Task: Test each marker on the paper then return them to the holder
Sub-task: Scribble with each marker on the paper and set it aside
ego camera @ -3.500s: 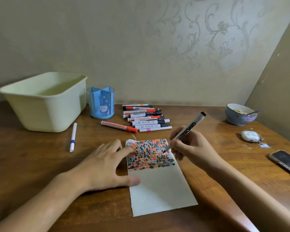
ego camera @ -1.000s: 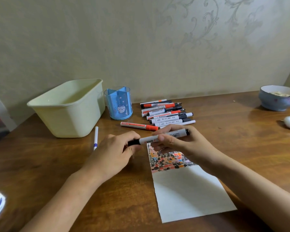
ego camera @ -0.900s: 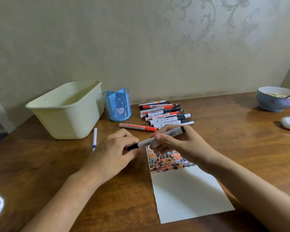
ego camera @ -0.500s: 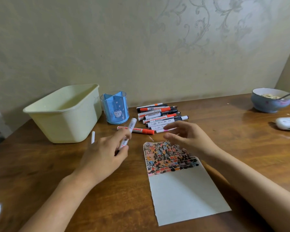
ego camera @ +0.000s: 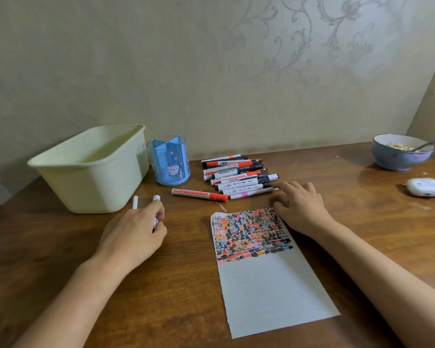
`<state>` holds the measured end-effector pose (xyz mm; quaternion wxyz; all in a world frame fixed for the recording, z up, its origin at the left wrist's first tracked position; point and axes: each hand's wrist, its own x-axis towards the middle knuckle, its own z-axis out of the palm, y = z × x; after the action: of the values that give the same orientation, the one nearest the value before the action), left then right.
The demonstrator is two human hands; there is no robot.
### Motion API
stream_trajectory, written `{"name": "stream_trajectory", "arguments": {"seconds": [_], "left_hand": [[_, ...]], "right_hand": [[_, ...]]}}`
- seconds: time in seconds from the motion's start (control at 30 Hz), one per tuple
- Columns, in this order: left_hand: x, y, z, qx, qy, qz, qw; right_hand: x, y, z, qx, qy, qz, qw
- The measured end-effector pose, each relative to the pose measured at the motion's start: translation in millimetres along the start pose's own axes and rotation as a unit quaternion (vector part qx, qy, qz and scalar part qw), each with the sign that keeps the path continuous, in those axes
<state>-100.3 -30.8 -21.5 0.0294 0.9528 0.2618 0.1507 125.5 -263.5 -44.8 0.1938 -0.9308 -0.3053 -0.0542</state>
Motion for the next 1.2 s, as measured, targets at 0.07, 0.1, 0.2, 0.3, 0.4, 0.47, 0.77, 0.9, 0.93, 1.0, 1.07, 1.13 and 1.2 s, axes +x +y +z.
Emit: {"name": "stream_trajectory", "arguments": {"seconds": [0.07,0.1,0.2,0.3,0.4,0.47,0.77,0.9,0.93,1.0,1.07,1.13,1.2], "left_hand": [[1.5,-3.4,2.8,-0.001,-0.002,-0.007,1.000],[2.3,-5.4,4.5,-0.005,-0.002,-0.008,1.000],[3.7,-8.1,6.8,-0.006,-0.006,-0.015,1.000],[4.2,-7.7,9.0,-0.014,0.013,0.001,1.000],[2.0,-2.2,9.7,-0.030,0.042,0.043,0.998],[0.0,4.4,11.3,-0.046,0.044,0.077,0.995],[-10.7,31.5,14.6,-0.117,-0.008,0.151,0.982],[-11.1,31.6,16.9,-0.118,-0.024,0.161,0.980],[-10.8,31.1,17.5,-0.116,-0.030,0.158,0.980],[-10.0,30.2,18.7,-0.115,-0.037,0.150,0.981],[-9.2,29.1,19.4,-0.115,-0.039,0.146,0.982],[-8.5,28.0,20.0,-0.112,-0.040,0.146,0.982],[-8.1,27.4,20.3,-0.109,-0.046,0.147,0.982]], "right_hand": [[0.0,-0.9,-0.6,-0.008,-0.014,0.010,1.000],[0.0,-1.1,-0.8,-0.010,-0.016,0.014,1.000],[0.3,-1.1,-1.8,-0.015,-0.011,0.024,1.000],[0.2,-0.7,-2.6,-0.002,-0.005,0.030,1.000],[-0.1,-0.7,-3.1,0.009,0.013,0.029,0.999],[-0.3,-0.8,-3.0,0.010,0.029,0.030,0.999],[-4.8,-7.4,-12.0,0.057,0.052,0.010,0.997],[-11.2,-17.7,-16.1,0.094,0.038,-0.050,0.994],[-12.2,-19.8,-15.7,0.107,0.027,-0.064,0.992],[-14.0,-22.7,-15.6,0.137,0.014,-0.080,0.987],[-15.2,-24.6,-17.2,0.159,0.009,-0.086,0.983],[-16.0,-25.0,-18.0,0.171,0.004,-0.092,0.981],[-16.3,-24.8,-18.1,0.173,0.002,-0.094,0.980]]}}
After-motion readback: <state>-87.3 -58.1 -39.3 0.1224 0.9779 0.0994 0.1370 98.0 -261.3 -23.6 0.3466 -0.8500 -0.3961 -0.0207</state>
